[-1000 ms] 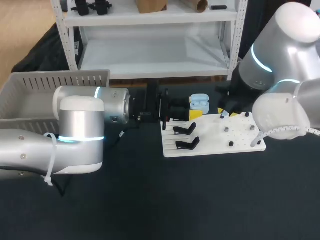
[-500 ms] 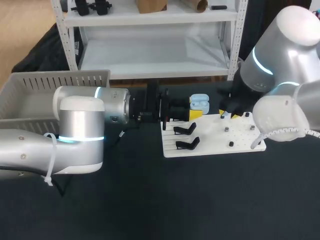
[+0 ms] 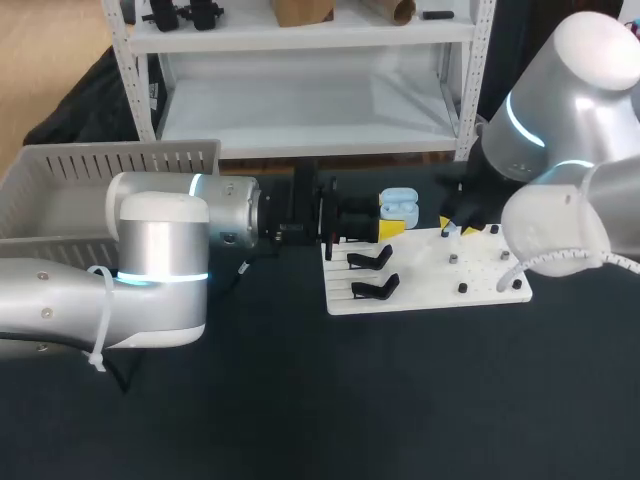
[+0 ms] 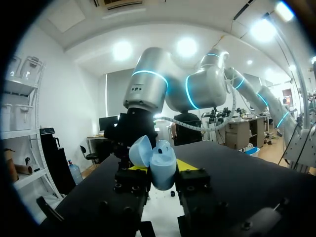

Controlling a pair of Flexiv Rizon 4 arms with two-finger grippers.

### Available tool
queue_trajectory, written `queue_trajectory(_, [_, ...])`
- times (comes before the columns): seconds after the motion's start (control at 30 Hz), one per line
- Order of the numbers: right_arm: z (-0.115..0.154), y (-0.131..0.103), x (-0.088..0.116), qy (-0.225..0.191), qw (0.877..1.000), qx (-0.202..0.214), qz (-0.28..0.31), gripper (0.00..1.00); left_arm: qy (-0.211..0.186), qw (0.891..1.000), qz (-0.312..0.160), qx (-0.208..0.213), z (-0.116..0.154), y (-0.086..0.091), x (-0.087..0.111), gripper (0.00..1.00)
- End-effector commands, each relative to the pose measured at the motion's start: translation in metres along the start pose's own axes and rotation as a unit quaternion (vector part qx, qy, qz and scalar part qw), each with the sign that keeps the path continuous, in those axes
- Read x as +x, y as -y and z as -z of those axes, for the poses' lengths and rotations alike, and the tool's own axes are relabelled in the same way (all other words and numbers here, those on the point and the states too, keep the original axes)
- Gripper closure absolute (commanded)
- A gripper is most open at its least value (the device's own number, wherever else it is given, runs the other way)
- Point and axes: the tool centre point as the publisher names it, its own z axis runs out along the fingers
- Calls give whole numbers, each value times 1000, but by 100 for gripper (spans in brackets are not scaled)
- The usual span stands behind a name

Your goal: Pick up each earbud case from the left stands, insert the matching earbuds, close the lid, and place the case in the box.

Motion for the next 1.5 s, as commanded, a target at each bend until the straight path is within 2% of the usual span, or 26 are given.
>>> queue_trajectory(0.03, [-2, 0, -1, -4, 1000, 1, 1, 69, 2, 1000, -1, 0, 0, 0, 1, 100])
queue_trajectory(0.33, [-4, 1, -3, -12, 1000, 0, -3, 68, 2, 1000, -1, 0, 0, 0, 1, 100])
queue_trajectory(0.53, [-5, 1, -2, -16, 1000, 1, -2, 69, 2, 1000, -1, 0, 0, 0, 1, 100])
queue_trajectory(0.63, [-5, 1, -2, -18, 1000, 1, -1, 73, 2, 1000, -1, 0, 0, 0, 1, 100])
queue_trajectory(0.83, [-7, -1, -1, -22, 1000, 2, 1, 73, 2, 1000, -1, 0, 0, 0, 1, 100])
queue_trajectory(0.9, [-7, -1, 0, -22, 1000, 2, 2, 76, 2, 1000, -1, 0, 0, 0, 1, 100])
queue_trajectory(1.0, [-7, -1, 0, -21, 1000, 3, 3, 99, 2, 1000, -1, 0, 0, 0, 1, 100])
queue_trajectory(1.3, [-3, 3, 1, -21, 1000, 7, 4, 100, 2, 1000, -1, 0, 0, 0, 1, 100])
queue_trajectory(1.5, [9, 5, 1, -14, 1000, 4, 1, 100, 2, 1000, -1, 0, 0, 0, 1, 100])
